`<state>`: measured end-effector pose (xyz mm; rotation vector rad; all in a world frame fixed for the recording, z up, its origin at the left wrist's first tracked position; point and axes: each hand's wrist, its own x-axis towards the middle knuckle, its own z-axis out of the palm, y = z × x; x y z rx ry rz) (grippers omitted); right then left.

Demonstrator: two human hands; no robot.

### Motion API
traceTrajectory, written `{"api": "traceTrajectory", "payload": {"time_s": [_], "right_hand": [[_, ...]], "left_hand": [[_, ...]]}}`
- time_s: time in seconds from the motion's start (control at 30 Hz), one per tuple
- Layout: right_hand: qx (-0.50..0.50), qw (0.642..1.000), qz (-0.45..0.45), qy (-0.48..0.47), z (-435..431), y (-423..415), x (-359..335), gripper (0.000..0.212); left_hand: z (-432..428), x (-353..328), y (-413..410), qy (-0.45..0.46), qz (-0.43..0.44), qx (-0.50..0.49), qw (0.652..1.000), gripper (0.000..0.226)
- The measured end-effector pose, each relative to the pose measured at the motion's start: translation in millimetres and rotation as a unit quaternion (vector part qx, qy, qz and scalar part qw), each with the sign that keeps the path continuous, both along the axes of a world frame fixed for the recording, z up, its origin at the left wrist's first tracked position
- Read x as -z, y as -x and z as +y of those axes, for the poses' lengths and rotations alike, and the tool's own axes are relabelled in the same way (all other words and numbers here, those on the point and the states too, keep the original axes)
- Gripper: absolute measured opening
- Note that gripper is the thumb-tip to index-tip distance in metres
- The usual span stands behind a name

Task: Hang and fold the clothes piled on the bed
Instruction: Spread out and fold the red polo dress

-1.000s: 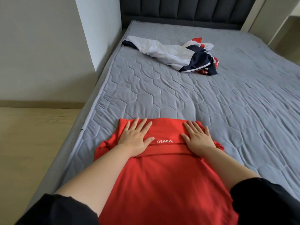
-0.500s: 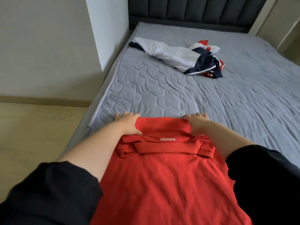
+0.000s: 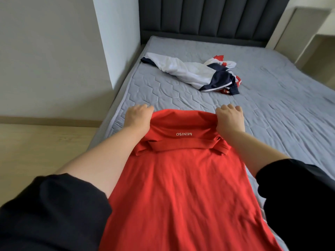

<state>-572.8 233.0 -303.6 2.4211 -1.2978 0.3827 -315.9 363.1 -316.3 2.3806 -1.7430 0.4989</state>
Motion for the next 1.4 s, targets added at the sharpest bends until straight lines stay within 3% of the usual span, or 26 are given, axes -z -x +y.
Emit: {"api": "traceTrajectory", "payload": {"time_s": [0.2, 0.27, 0.43, 0.53, 0.63, 0.7, 0.77, 0.8, 0.87, 0.93, 0.97, 1.03, 1.1, 1.2, 1.3, 1.4], "right_hand": [[-0.107, 0.993, -0.054, -0.009, 49, 48, 22, 0.024], [-0.144, 0.986, -0.080, 0.002, 69, 65, 32, 0.016], [-0.206, 0.977, -0.051, 0.027, 104, 102, 66, 0.009], [-0.237, 0.971, -0.001, 0.033, 118, 119, 83, 0.014], [-0.227, 0.974, 0.023, 0.008, 129, 127, 93, 0.022], [-0.196, 0.978, 0.049, -0.057, 137, 125, 96, 0.018], [-0.137, 0.975, 0.080, -0.158, 137, 125, 99, 0.030], [-0.116, 0.969, 0.068, -0.206, 137, 127, 100, 0.031], [-0.093, 0.955, -0.060, -0.275, 137, 126, 99, 0.022], [-0.016, 0.928, -0.251, -0.274, 133, 122, 96, 0.011], [0.051, 0.906, -0.333, -0.258, 127, 118, 94, 0.018], [0.185, 0.847, -0.424, -0.261, 111, 112, 90, 0.029], [0.265, 0.777, -0.460, -0.338, 93, 105, 90, 0.039], [0.304, 0.672, -0.514, -0.438, 72, 97, 97, 0.053], [0.324, 0.636, -0.540, -0.445, 61, 88, 99, 0.052], [0.333, 0.586, -0.593, -0.441, 54, 90, 98, 0.041]], "left_hand": [[76, 12, 19, 0.051, -0.044, 0.186, 0.980, 0.031], [98, 20, 25, 0.046, -0.057, 0.242, 0.968, 0.035], [138, 47, 34, -0.012, -0.083, 0.346, 0.935, 0.015], [155, 69, 34, -0.110, -0.087, 0.320, 0.937, 0.026], [166, 89, 33, -0.219, -0.039, 0.232, 0.947, 0.030], [167, 89, 37, -0.243, -0.039, 0.220, 0.944, 0.027], [166, 87, 40, -0.264, -0.023, 0.230, 0.937, 0.019], [166, 85, 41, -0.268, 0.014, 0.233, 0.935, 0.014], [167, 80, 41, -0.230, 0.134, 0.211, 0.940, 0.016], [165, 77, 37, -0.048, 0.206, 0.151, 0.965, 0.030], [162, 76, 34, 0.062, 0.215, 0.100, 0.970, 0.031], [149, 75, 22, 0.177, 0.278, -0.055, 0.942, 0.020], [136, 78, 13, 0.128, 0.390, -0.201, 0.890, 0.035], [122, 93, 9, 0.087, 0.497, -0.263, 0.822, 0.054], [117, 101, 5, 0.128, 0.519, -0.277, 0.799, 0.044], [121, 110, 1, 0.205, 0.569, -0.307, 0.735, 0.026]]}}
